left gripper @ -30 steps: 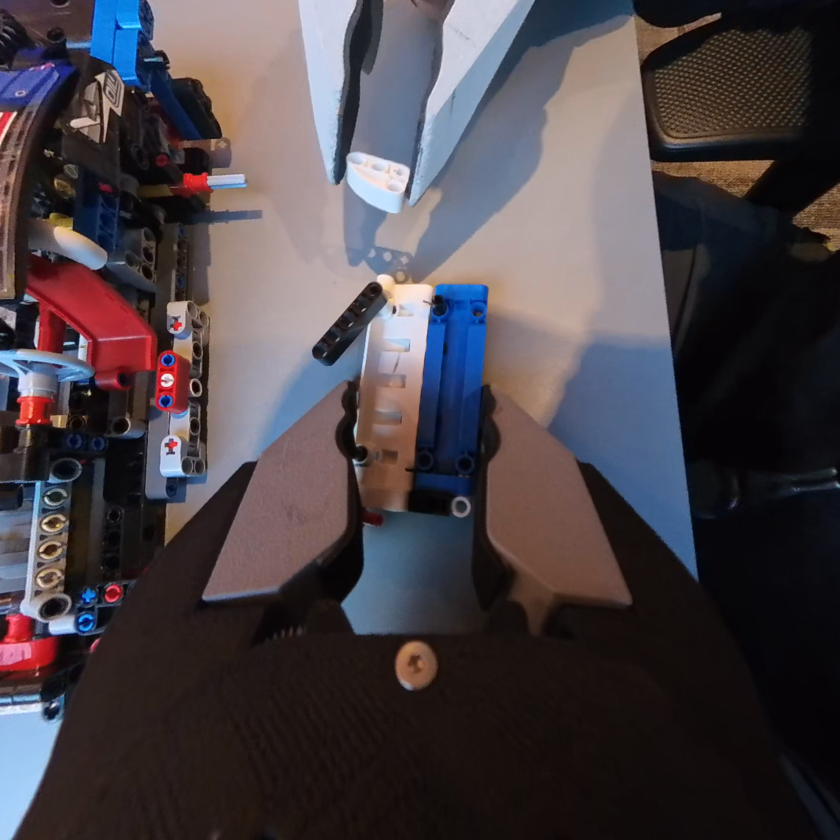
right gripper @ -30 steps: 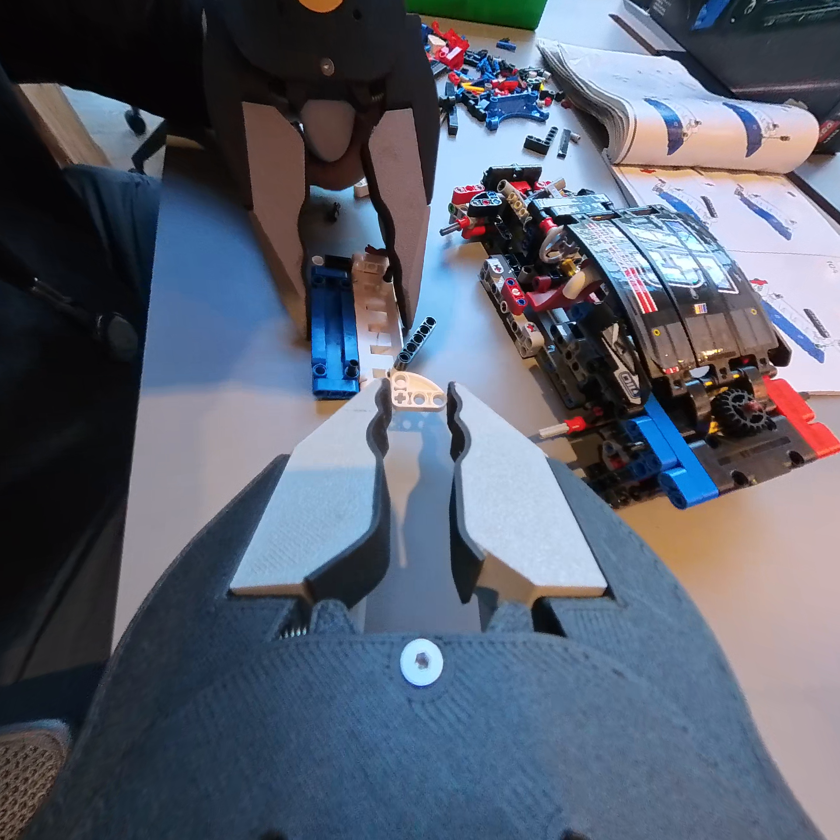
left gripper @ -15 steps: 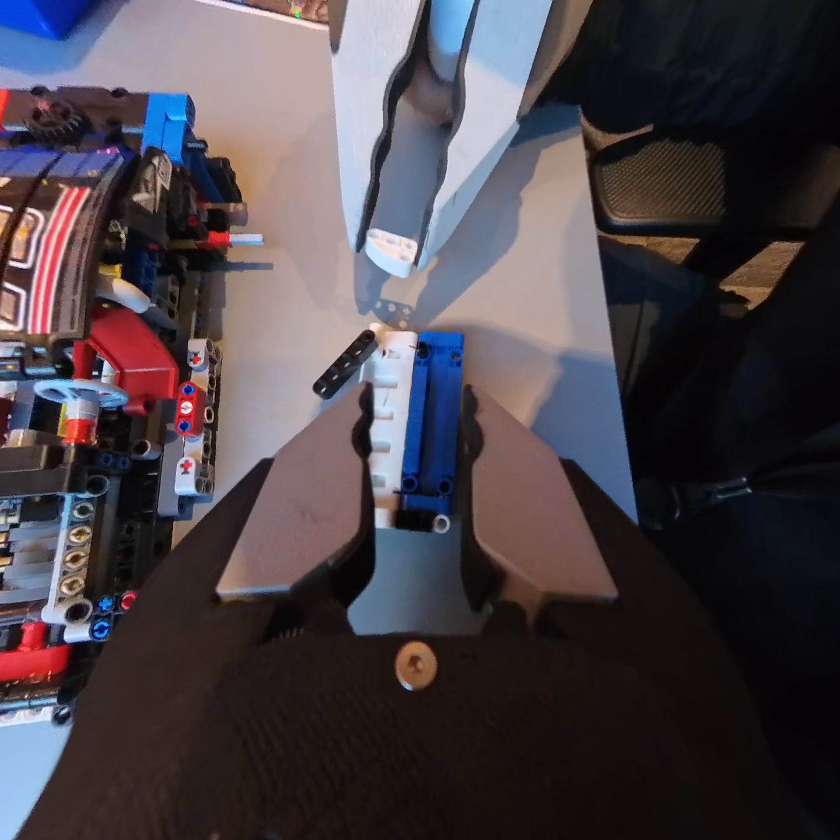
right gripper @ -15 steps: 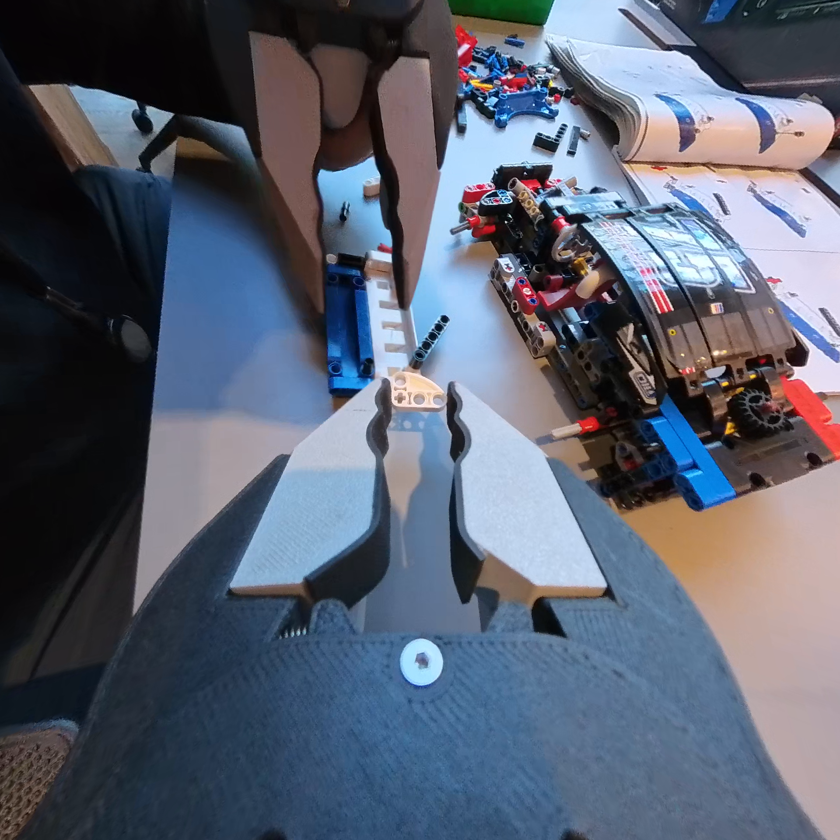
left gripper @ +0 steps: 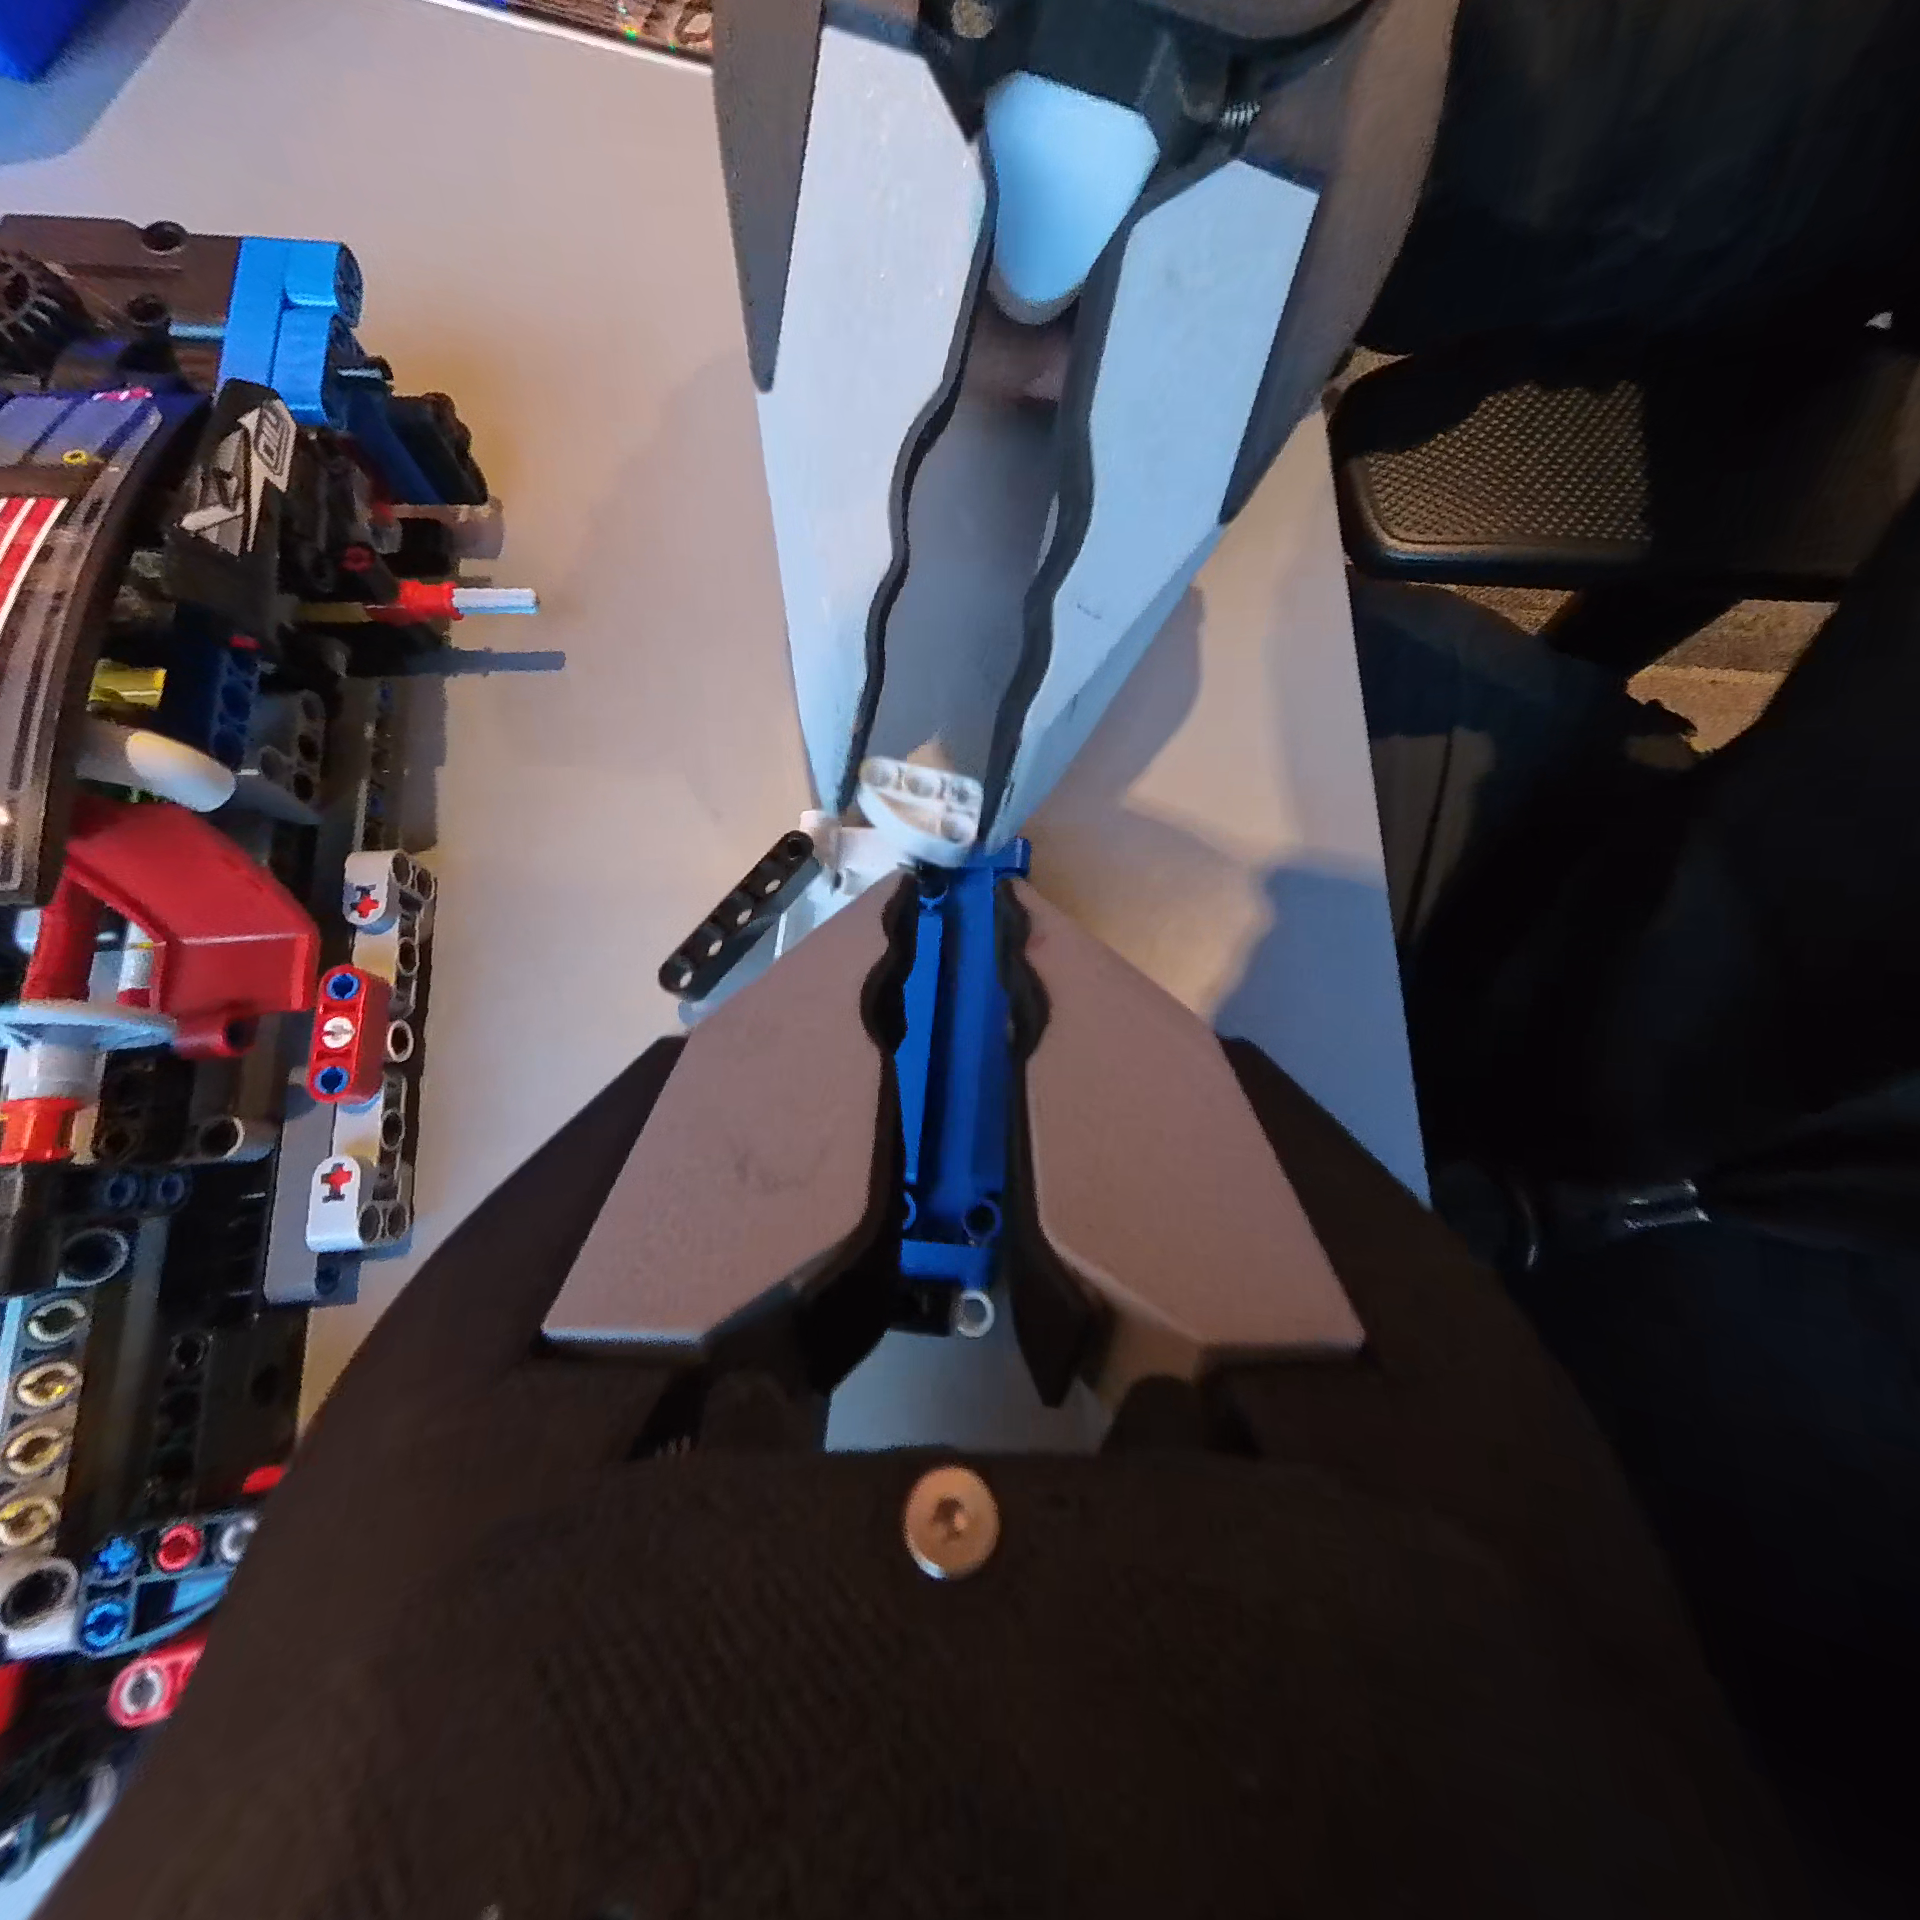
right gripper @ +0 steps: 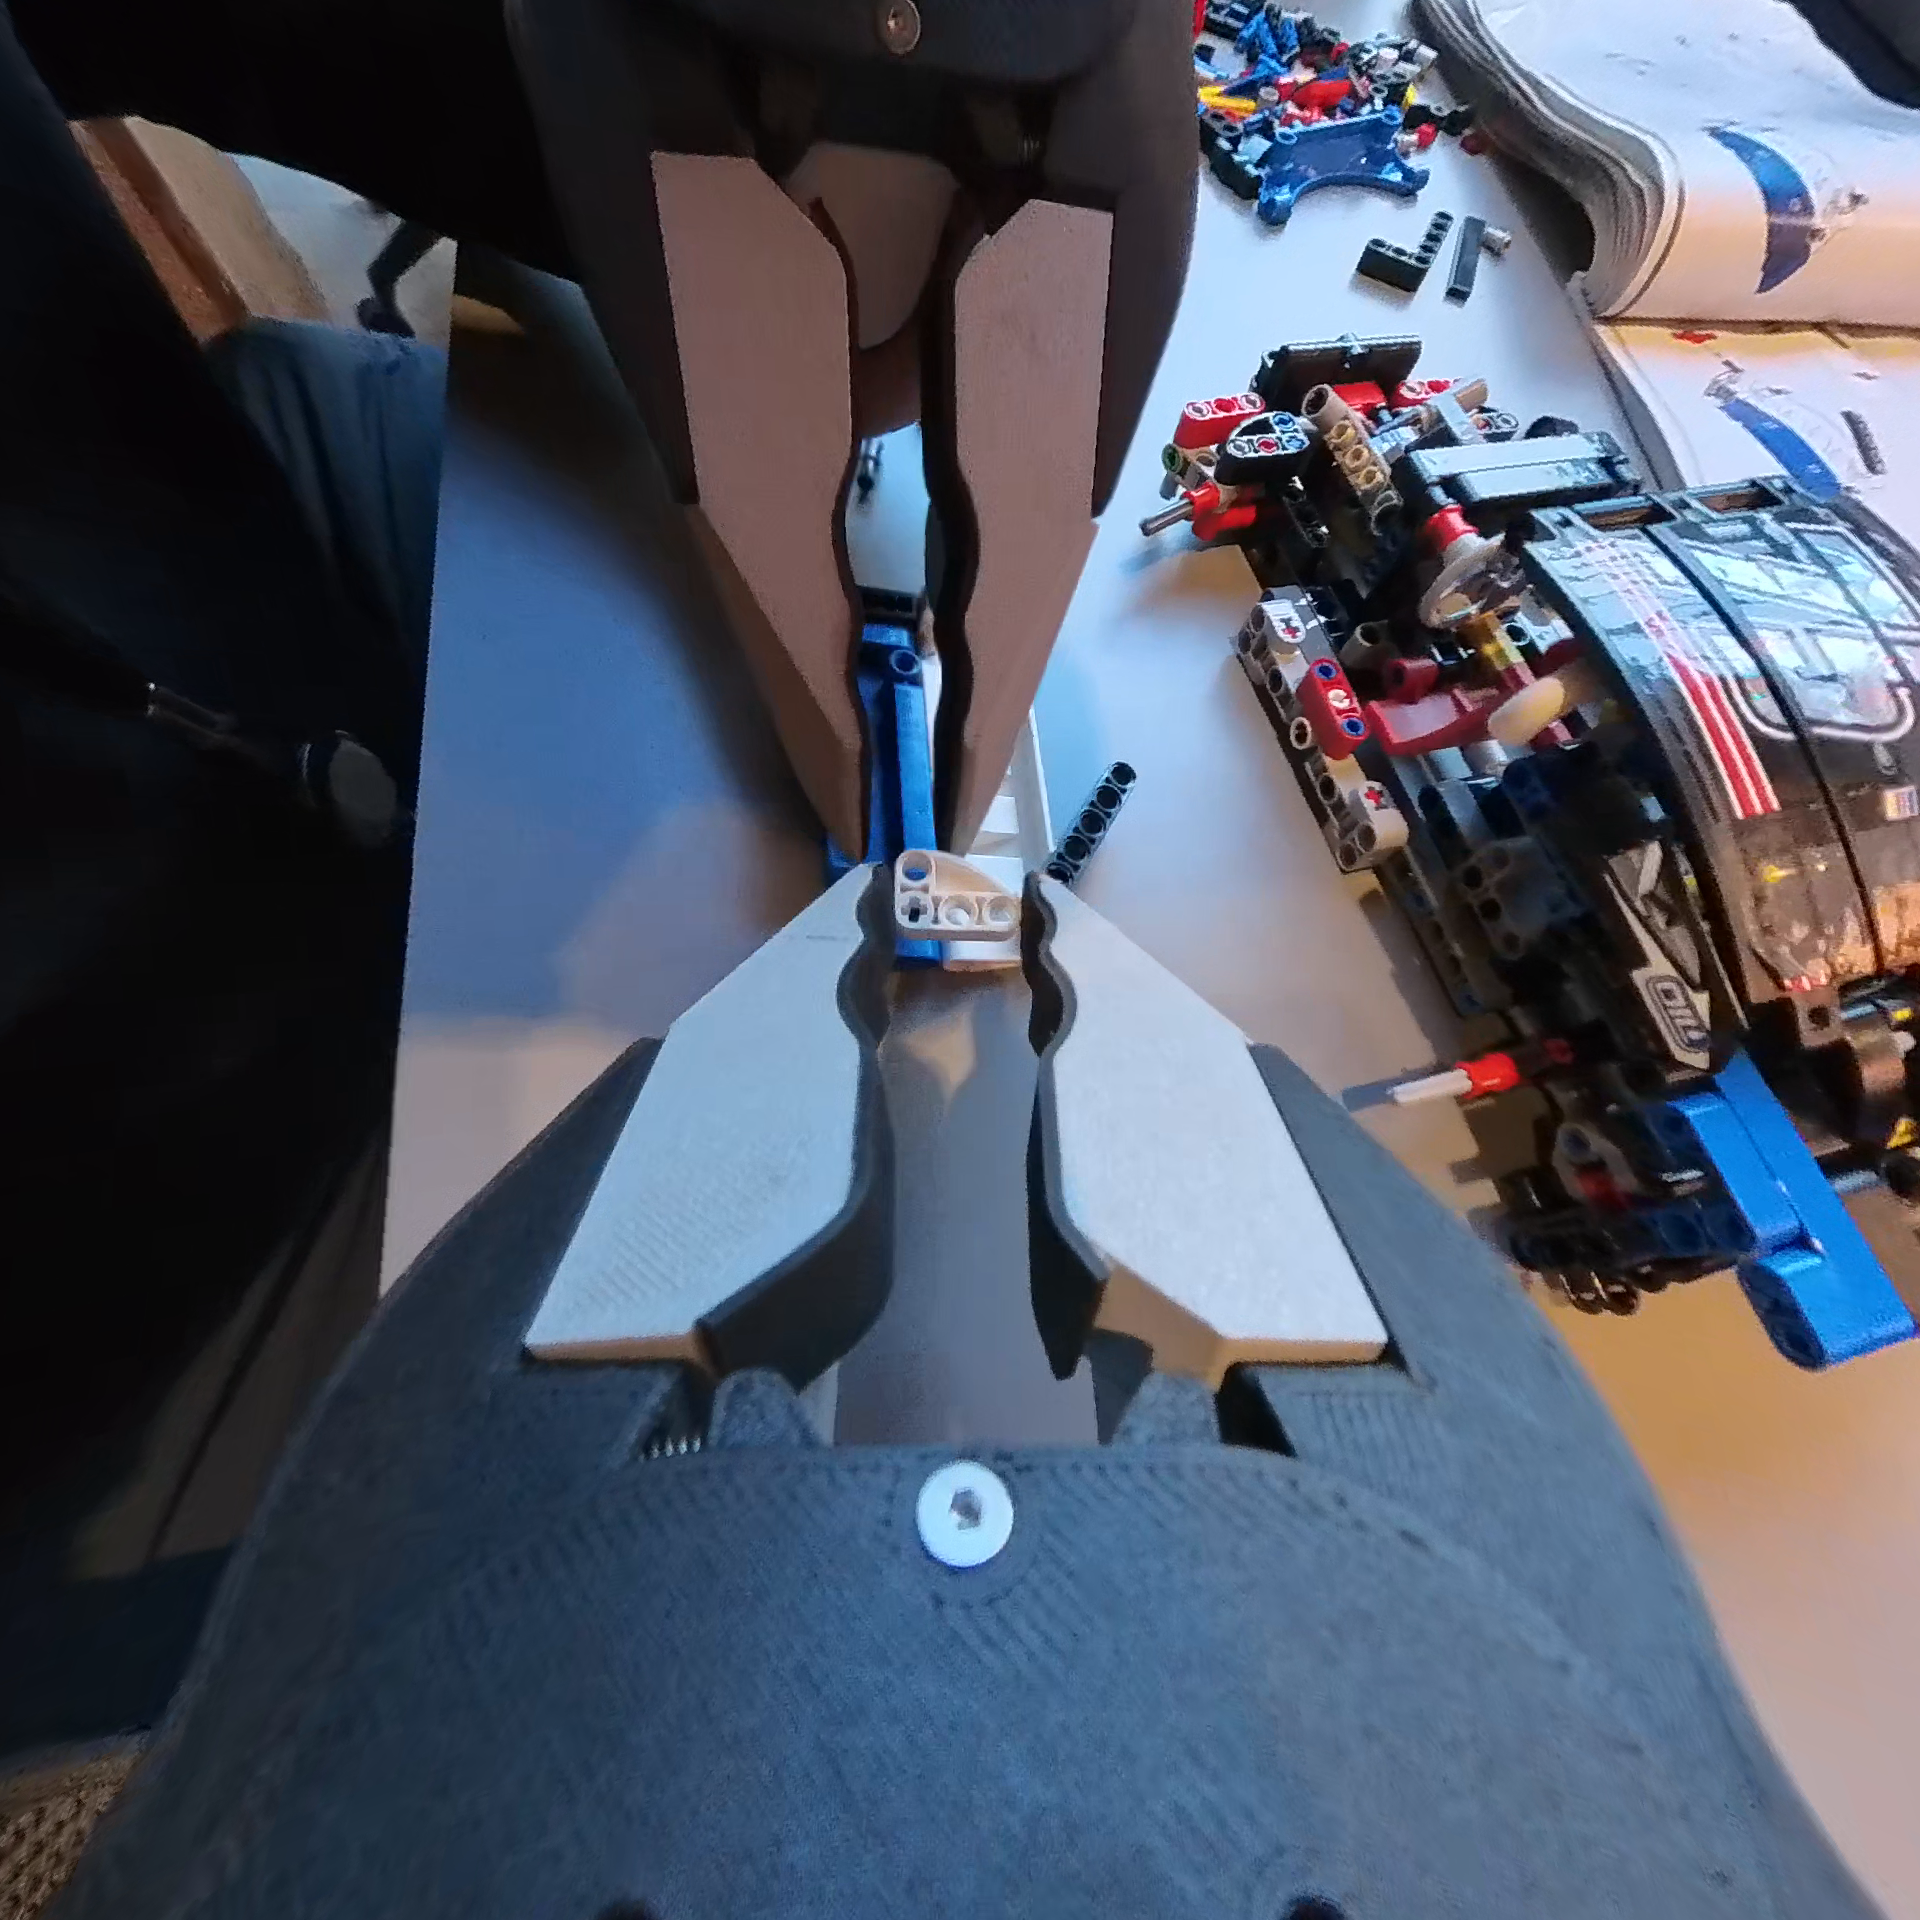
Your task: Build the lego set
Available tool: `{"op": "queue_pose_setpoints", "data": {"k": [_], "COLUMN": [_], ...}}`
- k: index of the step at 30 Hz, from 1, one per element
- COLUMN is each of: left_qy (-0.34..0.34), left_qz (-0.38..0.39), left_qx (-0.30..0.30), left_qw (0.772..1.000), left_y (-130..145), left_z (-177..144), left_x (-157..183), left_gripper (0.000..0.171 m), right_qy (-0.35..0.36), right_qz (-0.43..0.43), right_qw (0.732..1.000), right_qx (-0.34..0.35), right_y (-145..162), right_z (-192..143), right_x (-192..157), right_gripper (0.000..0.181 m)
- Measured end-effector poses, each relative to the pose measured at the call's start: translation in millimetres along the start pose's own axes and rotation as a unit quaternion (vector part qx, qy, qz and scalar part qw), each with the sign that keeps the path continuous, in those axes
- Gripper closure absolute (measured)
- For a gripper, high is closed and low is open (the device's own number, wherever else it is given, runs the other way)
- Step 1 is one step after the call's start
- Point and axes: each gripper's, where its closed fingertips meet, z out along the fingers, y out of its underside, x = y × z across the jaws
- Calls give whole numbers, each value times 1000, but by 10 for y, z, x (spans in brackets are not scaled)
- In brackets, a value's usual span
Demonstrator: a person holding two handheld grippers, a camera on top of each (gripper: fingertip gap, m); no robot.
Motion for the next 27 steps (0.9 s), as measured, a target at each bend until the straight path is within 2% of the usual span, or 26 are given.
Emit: {"op": "queue_pose_setpoints", "data": {"k": [13, 20, 27], "left_qy": [-18, 7, -1], "left_qz": [23, -2, -1], "left_qx": [0, 11, 5], "left_qw": [1000, 1000, 1000], "left_y": [-15, -37, -20], "left_z": [-27, -32, -17], "left_x": [-62, -48, -74], "left_gripper": [167, 167, 168], "right_qy": [4, 10, 16], "right_qz": [10, 15, 15], "right_qw": [1000, 999, 999], "right_qx": [-18, -30, -35], "right_y": [38, 63, 56], "right_z": [57, 75, 73], "right_x": [15, 37, 57], "right_gripper": [160, 159, 159]}}
